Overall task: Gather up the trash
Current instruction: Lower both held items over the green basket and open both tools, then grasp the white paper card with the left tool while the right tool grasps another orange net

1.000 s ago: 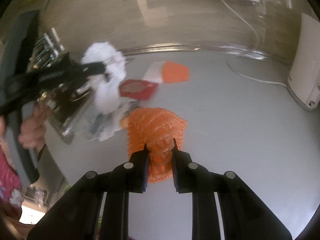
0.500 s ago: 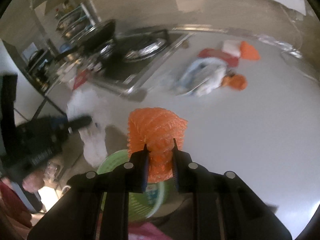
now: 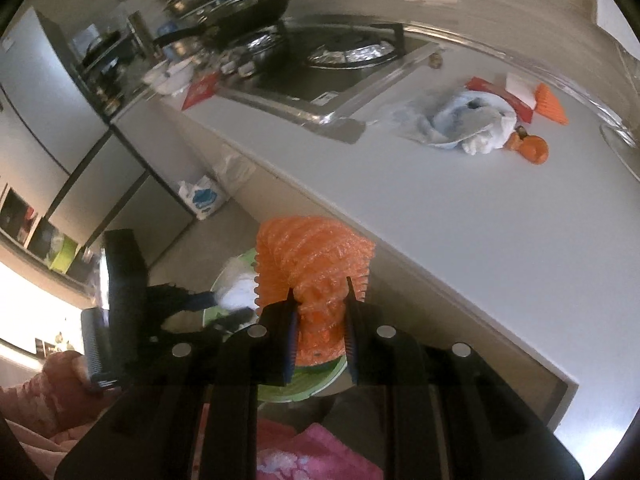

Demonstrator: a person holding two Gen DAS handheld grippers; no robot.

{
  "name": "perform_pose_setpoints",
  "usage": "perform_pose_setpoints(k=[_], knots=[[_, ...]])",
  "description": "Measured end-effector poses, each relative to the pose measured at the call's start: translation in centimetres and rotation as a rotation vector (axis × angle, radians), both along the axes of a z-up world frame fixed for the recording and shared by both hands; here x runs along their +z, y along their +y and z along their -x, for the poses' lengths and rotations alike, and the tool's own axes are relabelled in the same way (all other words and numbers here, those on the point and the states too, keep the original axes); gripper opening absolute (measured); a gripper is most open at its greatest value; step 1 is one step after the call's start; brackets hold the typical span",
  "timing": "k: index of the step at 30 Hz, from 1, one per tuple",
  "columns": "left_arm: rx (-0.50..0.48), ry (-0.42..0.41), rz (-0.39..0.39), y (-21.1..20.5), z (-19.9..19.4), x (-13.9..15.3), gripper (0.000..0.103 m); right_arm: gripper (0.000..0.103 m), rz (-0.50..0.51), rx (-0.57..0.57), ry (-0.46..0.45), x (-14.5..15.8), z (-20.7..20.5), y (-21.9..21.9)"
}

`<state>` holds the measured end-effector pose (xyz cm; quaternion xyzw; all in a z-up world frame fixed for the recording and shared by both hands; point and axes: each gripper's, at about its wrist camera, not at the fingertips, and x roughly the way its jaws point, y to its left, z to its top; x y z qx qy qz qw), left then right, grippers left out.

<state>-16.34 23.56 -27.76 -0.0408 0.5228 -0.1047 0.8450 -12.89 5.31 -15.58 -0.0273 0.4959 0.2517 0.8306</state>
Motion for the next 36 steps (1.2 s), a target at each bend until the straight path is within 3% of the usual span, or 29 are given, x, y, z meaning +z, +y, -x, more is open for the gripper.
perform_pose_setpoints(k=[2,5,16,17,18,20,21,29,36], knots=[[0.021,-0.008,0.008,0.2,0.2,0.2,0.062,0.02,-0.011,0.006,0.007,-0.2,0.0,0.3],[0.041,-0.047,-0.008,0.6,0.6,1.2,0.077,0.02,-0.03,0.019,0.025,-0.6,0.0,0.7],[0.214,-0.183,-0.082,5.3,1.3,7.5,0.091,0.024,-0.026,0.169,0.124,-6.2,0.7,5.2],[0.219,-0.192,-0.088,5.6,1.2,8.0,0.091,0.03,-0.017,0.184,0.137,-6.9,0.8,5.7],[0.224,-0.197,-0.09,5.8,1.1,8.3,0.091,0.047,-0.015,0.195,0.147,-7.4,0.9,5.9],[0.234,-0.207,-0.09,6.2,0.8,9.1,0.092,0.065,-0.011,0.194,0.156,-8.1,1.2,6.2],[0.234,-0.211,-0.088,6.2,0.5,9.3,0.092,0.07,-0.01,0.191,0.152,-8.1,1.2,6.1],[0.11,-0.24,-0.08,2.7,-2.2,10.8,0.093,0.075,-0.055,0.015,0.071,-4.6,-1.7,0.3],[-0.003,-0.28,-0.066,-1.9,-7.4,12.5,0.093,0.081,-0.024,-0.217,-0.087,0.2,-8.8,-8.4]])
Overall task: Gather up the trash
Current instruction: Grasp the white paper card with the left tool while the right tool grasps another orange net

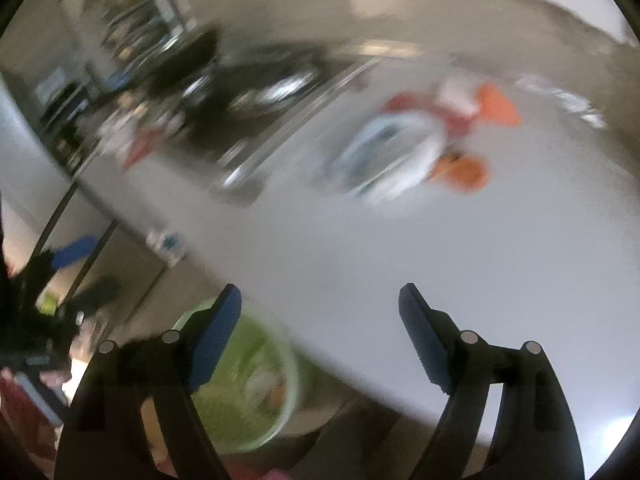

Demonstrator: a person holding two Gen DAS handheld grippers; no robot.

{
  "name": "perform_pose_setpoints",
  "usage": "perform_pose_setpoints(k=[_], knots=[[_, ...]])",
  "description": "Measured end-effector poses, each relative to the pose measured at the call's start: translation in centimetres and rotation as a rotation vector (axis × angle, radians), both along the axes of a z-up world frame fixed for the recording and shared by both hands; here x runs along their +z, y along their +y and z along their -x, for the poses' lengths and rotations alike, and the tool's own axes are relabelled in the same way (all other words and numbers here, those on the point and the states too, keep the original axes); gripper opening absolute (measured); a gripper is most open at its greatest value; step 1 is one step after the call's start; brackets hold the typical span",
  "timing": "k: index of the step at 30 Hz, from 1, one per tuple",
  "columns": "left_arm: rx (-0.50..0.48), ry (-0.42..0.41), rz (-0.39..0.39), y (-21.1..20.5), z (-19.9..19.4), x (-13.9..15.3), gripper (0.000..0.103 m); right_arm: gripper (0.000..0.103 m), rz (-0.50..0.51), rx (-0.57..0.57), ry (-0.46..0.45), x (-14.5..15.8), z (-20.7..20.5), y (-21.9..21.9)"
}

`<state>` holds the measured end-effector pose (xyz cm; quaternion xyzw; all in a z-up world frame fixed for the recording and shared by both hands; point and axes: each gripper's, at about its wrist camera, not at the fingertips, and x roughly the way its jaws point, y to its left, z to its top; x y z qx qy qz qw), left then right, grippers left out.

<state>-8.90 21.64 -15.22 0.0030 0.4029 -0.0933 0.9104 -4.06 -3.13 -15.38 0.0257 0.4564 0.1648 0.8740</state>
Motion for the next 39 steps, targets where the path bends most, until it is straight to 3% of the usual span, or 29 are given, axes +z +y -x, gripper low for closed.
perform_pose_setpoints(k=[8,16,22,26,28,30,33,39], knots=[[-0.075,-0.035,0.0,-5.2,-9.9,2.0,0.094,0.081,0.031,-0.176,-0.084,1.7,-10.8,-7.9],[-0.054,-0.03,0.054,-10.0,-20.3,2.3,0.094,0.081,0.052,-0.218,-0.044,-1.6,-23.2,-12.4],[-0.025,-0.003,0.024,-12.6,-25.7,1.3,0.094,0.08,0.067,-0.236,0.02,-4.4,-29.5,-14.2],[-0.037,0.005,0.006,-15.4,-28.5,1.1,0.094,0.067,0.032,-0.228,0.075,-5.8,-30.7,-15.0],[-0.044,0.01,0.009,-16.8,-29.7,1.1,0.094,0.053,0.007,-0.2,0.097,-6.1,-30.7,-15.1],[-0.053,0.016,0.014,-18.5,-30.9,0.9,0.094,0.031,0.013,-0.179,0.095,-6.0,-30.5,-15.1],[-0.061,0.026,0.01,-20.6,-32.6,0.4,0.094,0.014,-0.013,-0.165,0.102,-5.4,-30.0,-15.9],[-0.055,0.076,-0.021,-25.0,-36.8,-1.9,0.094,0.014,-0.027,-0.212,0.039,-2.8,-26.1,-19.3]])
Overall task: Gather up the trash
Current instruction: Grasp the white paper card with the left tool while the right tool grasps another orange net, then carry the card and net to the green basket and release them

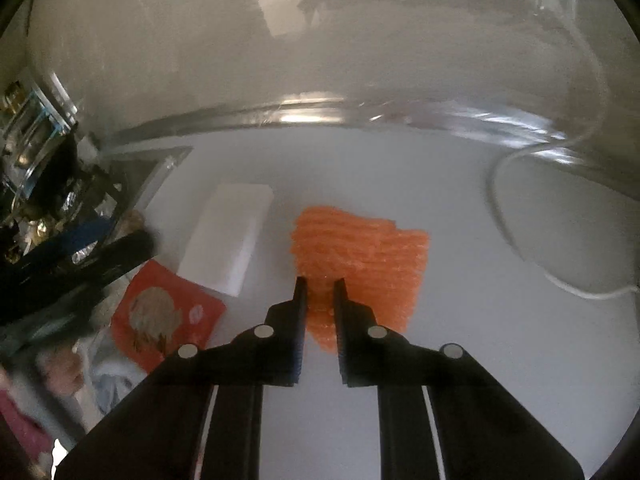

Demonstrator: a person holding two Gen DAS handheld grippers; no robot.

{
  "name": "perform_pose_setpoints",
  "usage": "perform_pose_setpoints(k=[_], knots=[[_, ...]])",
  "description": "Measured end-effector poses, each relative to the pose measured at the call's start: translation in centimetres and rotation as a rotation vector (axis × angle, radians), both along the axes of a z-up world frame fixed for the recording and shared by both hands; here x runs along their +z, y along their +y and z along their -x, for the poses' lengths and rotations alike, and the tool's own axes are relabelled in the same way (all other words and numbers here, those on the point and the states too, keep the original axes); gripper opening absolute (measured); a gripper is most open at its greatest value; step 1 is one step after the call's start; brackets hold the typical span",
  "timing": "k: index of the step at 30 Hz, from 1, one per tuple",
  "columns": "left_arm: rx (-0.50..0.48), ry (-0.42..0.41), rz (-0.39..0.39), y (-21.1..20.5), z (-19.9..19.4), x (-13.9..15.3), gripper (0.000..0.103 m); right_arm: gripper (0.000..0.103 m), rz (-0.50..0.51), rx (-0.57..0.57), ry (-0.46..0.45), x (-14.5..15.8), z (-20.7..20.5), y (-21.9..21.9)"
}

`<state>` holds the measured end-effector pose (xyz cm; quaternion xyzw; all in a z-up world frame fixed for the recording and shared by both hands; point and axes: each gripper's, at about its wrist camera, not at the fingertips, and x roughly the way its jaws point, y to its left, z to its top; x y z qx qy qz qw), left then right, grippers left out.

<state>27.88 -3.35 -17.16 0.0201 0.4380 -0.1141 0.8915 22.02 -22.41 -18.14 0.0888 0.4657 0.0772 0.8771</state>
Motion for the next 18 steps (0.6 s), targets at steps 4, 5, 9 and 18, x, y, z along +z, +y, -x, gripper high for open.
perform_pose_setpoints(k=[4,5,9,18], knots=[[0.006,0.043,-0.052,-2.5,-2.3,-2.3,0.094,0.014,-0.007,-0.015,-0.027,1.3,2.3,-1.8],[0.007,0.052,-0.062,-2.8,-2.7,-2.7,0.094,0.014,-0.008,-0.019,-0.033,1.6,2.7,-2.1],[0.011,0.087,-0.096,-4.1,-3.8,-4.4,0.094,0.014,-0.008,-0.022,-0.046,2.2,4.3,-3.3],[0.012,0.15,-0.06,-4.2,-4.4,-5.9,0.059,0.014,-0.015,-0.008,-0.058,2.4,4.9,-3.4]])
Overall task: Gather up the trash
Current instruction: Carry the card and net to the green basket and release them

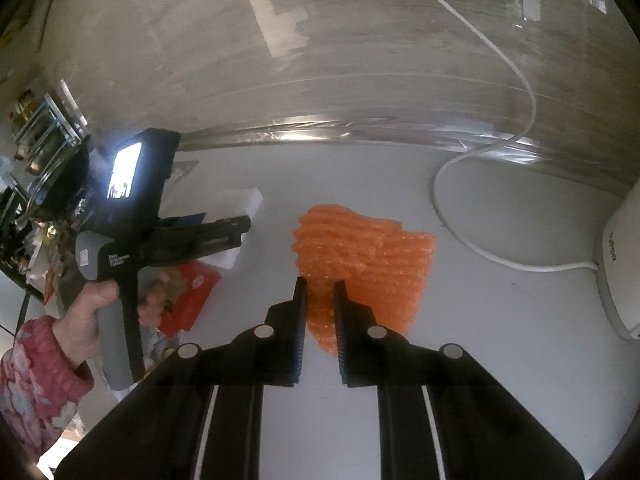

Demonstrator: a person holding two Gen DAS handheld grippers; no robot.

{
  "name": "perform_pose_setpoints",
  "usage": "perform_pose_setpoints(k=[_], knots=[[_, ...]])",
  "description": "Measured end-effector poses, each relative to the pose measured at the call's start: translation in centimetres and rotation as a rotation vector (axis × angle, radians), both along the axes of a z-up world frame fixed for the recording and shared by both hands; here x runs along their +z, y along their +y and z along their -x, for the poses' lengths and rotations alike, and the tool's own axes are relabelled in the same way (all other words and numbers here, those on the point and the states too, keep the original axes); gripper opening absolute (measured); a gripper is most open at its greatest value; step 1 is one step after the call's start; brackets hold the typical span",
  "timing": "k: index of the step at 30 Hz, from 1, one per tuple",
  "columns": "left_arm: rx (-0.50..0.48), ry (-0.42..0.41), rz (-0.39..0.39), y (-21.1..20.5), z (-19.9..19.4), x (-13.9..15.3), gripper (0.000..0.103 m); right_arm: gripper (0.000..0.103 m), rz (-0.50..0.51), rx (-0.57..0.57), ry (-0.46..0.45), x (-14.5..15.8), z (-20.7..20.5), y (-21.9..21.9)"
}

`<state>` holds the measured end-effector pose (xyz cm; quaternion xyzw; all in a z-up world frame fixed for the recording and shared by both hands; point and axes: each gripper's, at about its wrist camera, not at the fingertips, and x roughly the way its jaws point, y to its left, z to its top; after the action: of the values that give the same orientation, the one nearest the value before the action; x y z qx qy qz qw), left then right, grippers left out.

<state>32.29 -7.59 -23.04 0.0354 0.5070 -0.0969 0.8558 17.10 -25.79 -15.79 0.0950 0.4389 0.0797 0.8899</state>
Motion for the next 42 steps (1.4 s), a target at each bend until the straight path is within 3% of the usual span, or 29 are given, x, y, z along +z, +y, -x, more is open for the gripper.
perform_pose_setpoints(k=[4,9,15,20,27,32,37,42], knots=[[-0.024,-0.044,0.009,0.1,1.1,1.7,0.058,0.014,0.005,0.01,-0.004,0.3,0.3,0.6],[-0.037,-0.119,0.042,1.5,3.3,6.4,0.058,0.014,0.004,0.029,-0.025,1.6,1.5,2.2],[-0.019,-0.198,0.052,6.4,12.0,11.7,0.058,0.014,0.009,0.123,-0.039,3.0,5.4,7.5],[0.014,-0.194,0.04,12.2,21.0,12.2,0.058,0.014,-0.03,0.212,-0.005,2.4,10.5,12.9],[0.013,-0.095,-0.07,20.5,33.5,7.9,0.059,0.014,-0.081,0.429,0.099,-1.0,18.7,23.0],[0.08,0.018,-0.099,26.5,40.7,2.5,0.059,0.014,-0.055,0.559,0.166,-3.5,24.1,29.2],[0.137,0.084,-0.107,29.3,45.6,-2.4,0.059,0.014,0.001,0.671,0.222,-5.7,27.5,33.2],[0.203,0.152,-0.049,31.4,47.1,-7.2,0.059,0.014,0.019,0.718,0.253,-6.4,28.7,34.9]])
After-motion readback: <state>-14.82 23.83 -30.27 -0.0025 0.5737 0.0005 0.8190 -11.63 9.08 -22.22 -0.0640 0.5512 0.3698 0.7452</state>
